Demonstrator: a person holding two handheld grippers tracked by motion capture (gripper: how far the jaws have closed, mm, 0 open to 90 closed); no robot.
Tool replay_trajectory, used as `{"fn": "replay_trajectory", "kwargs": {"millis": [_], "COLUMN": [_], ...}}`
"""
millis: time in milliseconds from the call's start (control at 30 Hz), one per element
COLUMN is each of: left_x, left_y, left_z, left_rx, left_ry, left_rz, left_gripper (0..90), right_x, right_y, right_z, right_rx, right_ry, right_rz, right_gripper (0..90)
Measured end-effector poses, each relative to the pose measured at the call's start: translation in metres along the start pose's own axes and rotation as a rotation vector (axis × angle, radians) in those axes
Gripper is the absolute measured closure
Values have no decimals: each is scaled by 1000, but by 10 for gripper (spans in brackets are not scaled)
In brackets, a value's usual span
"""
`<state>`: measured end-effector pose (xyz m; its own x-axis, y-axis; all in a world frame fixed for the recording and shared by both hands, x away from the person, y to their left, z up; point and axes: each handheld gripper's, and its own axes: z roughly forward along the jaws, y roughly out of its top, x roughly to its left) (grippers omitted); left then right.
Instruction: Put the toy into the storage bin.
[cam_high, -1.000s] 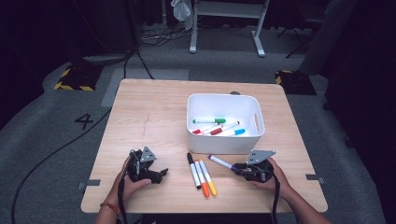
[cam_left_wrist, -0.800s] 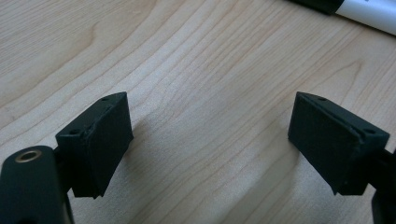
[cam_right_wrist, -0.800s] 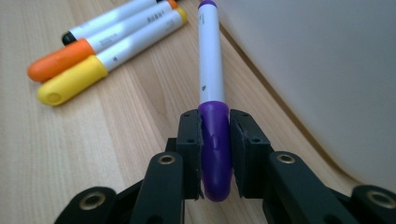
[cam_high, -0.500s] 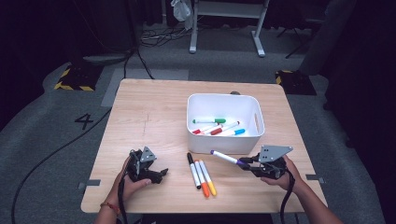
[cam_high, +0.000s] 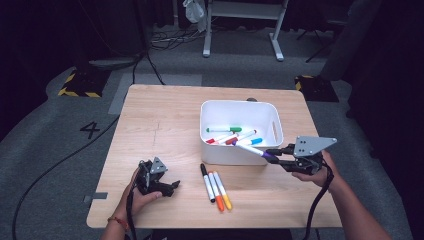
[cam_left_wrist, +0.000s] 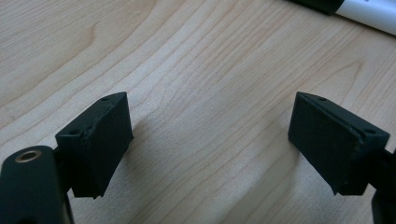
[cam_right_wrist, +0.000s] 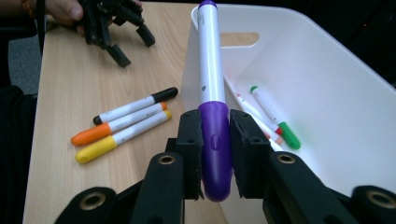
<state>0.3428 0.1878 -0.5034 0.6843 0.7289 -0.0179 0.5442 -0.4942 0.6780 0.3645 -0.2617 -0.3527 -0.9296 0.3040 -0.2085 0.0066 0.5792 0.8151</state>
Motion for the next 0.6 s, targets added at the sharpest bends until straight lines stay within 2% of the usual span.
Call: {"fn": "replay_trajectory", "kwargs": {"millis": [133, 333, 400, 433, 600], "left_x": [0, 0, 0, 0, 0], "left_y": [0, 0, 0, 0, 0], "left_z": [0, 0, 0, 0, 0], "left_rx": [0, 0, 0, 0, 0], "left_ry": [0, 1, 0, 0, 0], "left_rz": [-1, -1, 0, -1, -1], "left_gripper": [137, 137, 137, 137, 137], "right_x": [-12, -34, -37, -44, -59], "right_y": [8, 17, 18, 19, 19], "right_z": [-4, 0, 1, 4, 16], "right_rx": [-12, 9, 7, 16, 51], "right_ry": [-13, -34, -35, -32, -36], "right_rz": [13, 17, 17, 20, 24], "right_gripper": [753, 753, 753, 753, 753]}}
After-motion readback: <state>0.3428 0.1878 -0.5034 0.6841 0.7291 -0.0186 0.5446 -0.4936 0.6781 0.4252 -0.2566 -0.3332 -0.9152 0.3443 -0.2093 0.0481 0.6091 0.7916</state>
